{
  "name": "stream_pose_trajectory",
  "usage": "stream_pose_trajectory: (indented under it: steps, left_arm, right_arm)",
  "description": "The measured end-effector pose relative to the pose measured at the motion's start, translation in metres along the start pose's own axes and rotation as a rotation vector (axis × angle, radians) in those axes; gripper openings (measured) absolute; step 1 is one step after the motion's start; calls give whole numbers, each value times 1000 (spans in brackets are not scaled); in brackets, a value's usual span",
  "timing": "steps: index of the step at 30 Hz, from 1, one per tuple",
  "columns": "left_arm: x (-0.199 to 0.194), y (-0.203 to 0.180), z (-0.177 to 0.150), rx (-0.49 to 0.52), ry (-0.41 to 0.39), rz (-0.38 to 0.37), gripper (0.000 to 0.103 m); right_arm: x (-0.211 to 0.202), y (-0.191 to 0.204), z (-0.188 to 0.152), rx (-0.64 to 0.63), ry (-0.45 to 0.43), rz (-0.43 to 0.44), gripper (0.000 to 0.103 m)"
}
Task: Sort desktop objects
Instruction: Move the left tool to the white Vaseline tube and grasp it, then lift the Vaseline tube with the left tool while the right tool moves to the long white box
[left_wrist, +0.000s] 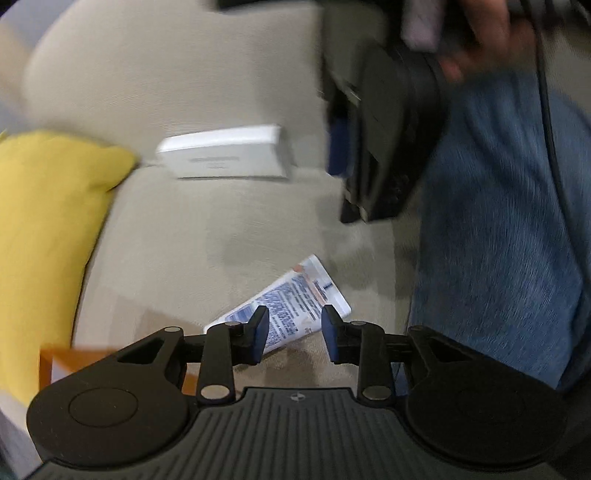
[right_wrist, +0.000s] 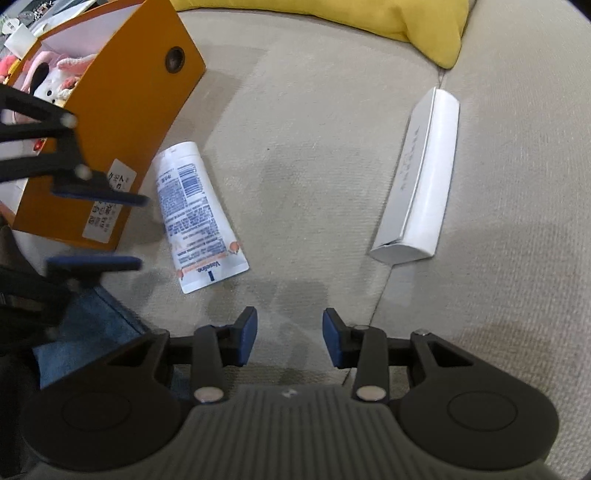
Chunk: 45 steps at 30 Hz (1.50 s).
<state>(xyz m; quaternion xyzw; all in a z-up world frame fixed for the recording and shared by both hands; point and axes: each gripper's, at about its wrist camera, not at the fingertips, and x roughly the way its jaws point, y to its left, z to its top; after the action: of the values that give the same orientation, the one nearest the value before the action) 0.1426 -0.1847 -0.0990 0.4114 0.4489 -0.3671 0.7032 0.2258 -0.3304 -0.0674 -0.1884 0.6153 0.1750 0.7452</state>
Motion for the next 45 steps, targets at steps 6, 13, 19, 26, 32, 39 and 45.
stream_pose_trajectory:
  steps: [6, 13, 19, 26, 32, 39, 45]
  left_arm:
    - [25, -20, 4, 253, 70, -2, 60]
    - [56, -39, -1, 483, 134, 29, 65]
    - [68, -42, -1, 547, 135, 25, 78]
    - [64, -29, -4, 477, 122, 0, 62]
    - [50, -7, -9, 297, 81, 40, 22]
    - [26, 26, -13, 32, 9, 25, 16]
    - [-9, 60, -20, -231, -136, -86, 14]
  right_arm:
    - [-8, 5, 2, -39, -38, -10, 49]
    - [-2, -3, 5, 14, -25, -1, 49]
    - [10, -3, 3, 37, 4, 0, 49]
    - [11, -8, 5, 48, 4, -1, 49]
    - [5, -11, 4, 60, -16, 2, 48]
    - [1, -15, 3, 92, -32, 28, 39]
    - [-5, -11, 2, 80, -81, 88, 16]
